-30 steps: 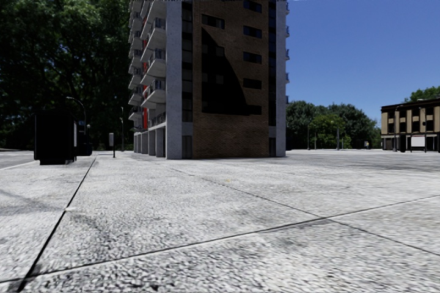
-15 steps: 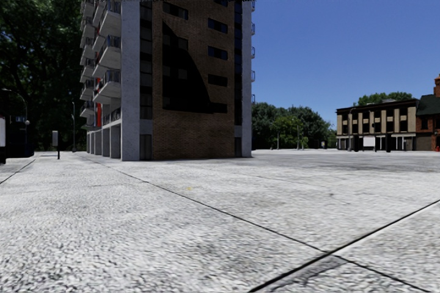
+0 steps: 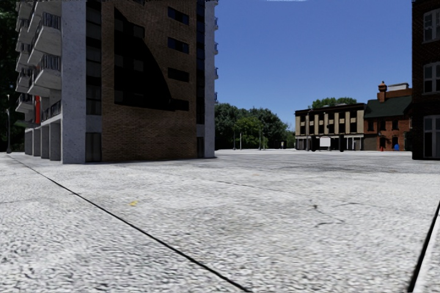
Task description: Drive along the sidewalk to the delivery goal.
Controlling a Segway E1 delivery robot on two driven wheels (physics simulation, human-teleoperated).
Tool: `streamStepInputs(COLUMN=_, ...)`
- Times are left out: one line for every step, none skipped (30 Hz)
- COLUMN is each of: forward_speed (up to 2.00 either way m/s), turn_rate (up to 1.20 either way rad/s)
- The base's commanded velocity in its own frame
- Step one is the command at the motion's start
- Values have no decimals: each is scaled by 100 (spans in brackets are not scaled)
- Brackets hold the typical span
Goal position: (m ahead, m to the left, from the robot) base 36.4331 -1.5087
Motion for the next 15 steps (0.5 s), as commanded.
streamStepInputs(forward_speed=200, turn_rate=-32)
streamStepInputs(forward_speed=200, turn_rate=-29)
streamStepInputs(forward_speed=200, turn_rate=-29)
streamStepInputs(forward_speed=200, turn_rate=-27)
streamStepInputs(forward_speed=200, turn_rate=-16)
streamStepInputs(forward_speed=200, turn_rate=0)
streamStepInputs(forward_speed=200, turn_rate=0)
streamStepInputs(forward_speed=200, turn_rate=0)
streamStepInputs(forward_speed=200, turn_rate=0)
streamStepInputs(forward_speed=200, turn_rate=0)
streamStepInputs(forward_speed=200, turn_rate=0)
streamStepInputs(forward_speed=200, turn_rate=0)
streamStepInputs(forward_speed=200, turn_rate=0)
streamStepInputs(forward_speed=200, turn_rate=0)
streamStepInputs(forward_speed=200, turn_rate=0)
